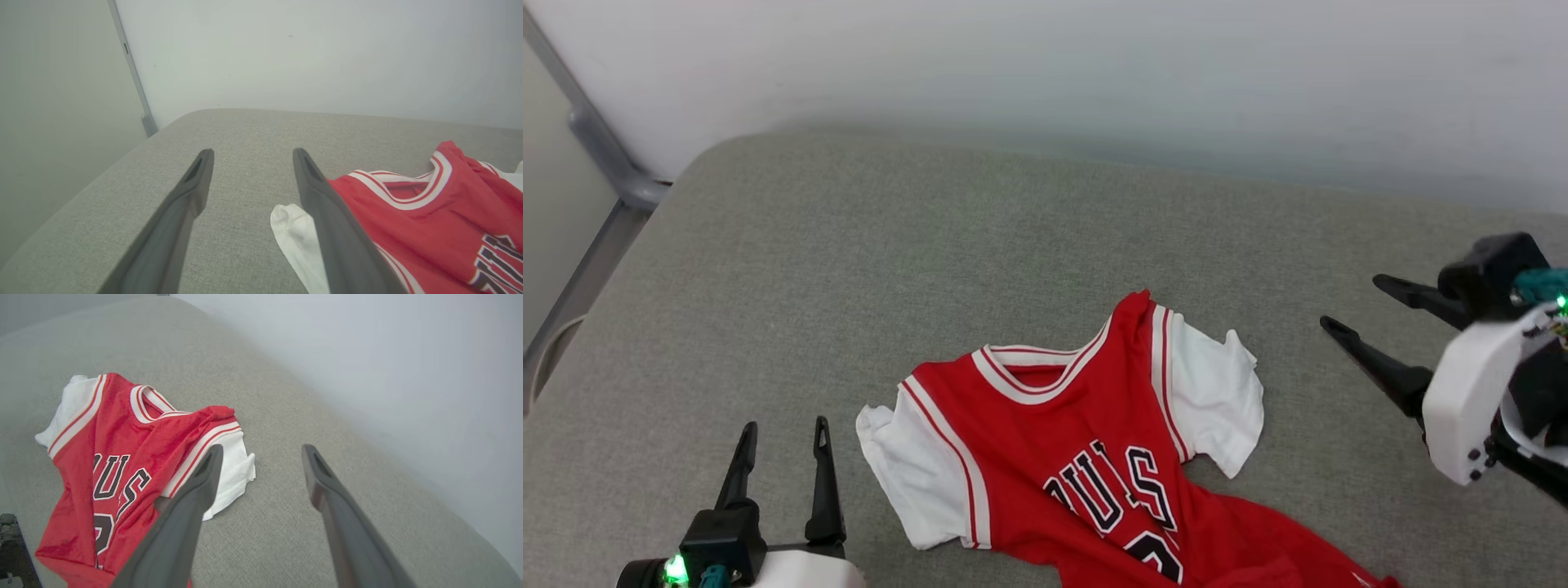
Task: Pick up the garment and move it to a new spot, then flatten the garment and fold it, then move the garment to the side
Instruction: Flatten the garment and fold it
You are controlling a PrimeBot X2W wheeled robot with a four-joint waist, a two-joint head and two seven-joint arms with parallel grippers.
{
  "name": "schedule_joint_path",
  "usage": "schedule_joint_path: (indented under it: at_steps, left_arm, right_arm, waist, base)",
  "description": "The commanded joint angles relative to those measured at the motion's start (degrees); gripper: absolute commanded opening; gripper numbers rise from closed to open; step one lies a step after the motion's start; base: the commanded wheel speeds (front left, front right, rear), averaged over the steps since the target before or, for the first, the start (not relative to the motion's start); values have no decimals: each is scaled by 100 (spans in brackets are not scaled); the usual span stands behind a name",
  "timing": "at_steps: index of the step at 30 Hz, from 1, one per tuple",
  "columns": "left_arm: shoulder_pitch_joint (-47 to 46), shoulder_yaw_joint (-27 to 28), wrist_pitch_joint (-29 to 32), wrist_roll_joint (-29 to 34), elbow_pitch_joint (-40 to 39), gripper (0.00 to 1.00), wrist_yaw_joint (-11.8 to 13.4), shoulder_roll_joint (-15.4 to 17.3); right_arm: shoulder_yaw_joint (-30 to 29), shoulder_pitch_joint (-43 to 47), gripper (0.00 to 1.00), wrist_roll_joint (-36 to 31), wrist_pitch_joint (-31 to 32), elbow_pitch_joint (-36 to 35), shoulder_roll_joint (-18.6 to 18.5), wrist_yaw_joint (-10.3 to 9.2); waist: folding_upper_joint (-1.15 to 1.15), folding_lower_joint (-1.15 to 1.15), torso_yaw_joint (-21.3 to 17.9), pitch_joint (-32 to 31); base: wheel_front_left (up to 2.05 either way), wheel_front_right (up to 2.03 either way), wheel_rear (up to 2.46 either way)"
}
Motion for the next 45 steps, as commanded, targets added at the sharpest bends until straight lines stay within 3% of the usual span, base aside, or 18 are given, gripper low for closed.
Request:
schedule_joint_path:
  at_steps: [1, 7, 12, 22, 28, 29, 30, 39, 45]
  left_arm:
    - [-125, -46, -15, -17, -30, 100, -3, -8]
    - [-389, -194, -15, -64, -118, 100, 58, -42]
    - [-616, -353, -15, -116, -167, 100, 105, -63]
    - [-932, -600, -15, -217, -240, 100, 223, -75]
    - [-987, -654, -15, -265, -224, 100, 310, -73]
    - [-980, -646, -15, -263, -218, 100, 312, -74]
    - [-971, -637, -15, -256, -207, 100, 319, -74]
    - [-815, -532, -15, -153, -84, 100, 267, -73]
    - [-561, -364, -15, -98, -43, 100, 223, -58]
  right_arm:
    - [224, -378, 100, 65, 301, 176, -66, -6]
    - [1241, -1664, 100, 384, 1480, 819, -218, -6]
    - [2069, -2445, 100, 523, 2063, 1428, -170, -6]
    - [3554, -3019, 100, 564, 2208, 2717, -28, -6]
    - [4198, -2980, 100, 784, 1880, 3159, -43, -7]
    - [4254, -3017, 37, 811, 1778, 3181, -33, -8]
    - [4310, -3063, 0, 852, 1668, 3183, -24, -8]
    - [4229, -3565, 0, 1163, 440, 3016, -34, -8]
    - [4127, -3279, 0, 1343, -204, 2874, -448, -7]
  waist:
    - [0, 0, 167, 237]
    - [0, 0, 392, 674]
    - [0, 0, 573, 1006]
    - [0, 0, 781, 1494]
    - [0, 0, 787, 1566]
    - [0, 0, 768, 1560]
    - [0, 0, 747, 1546]
    - [0, 0, 485, 1154]
    - [0, 0, 175, 720]
  base:
    - [0, 0, 0]
    - [0, 0, 0]
    - [0, 0, 0]
    - [0, 0, 0]
    - [0, 0, 0]
    - [0, 0, 0]
    - [0, 0, 0]
    - [0, 0, 0]
    - [0, 0, 0]
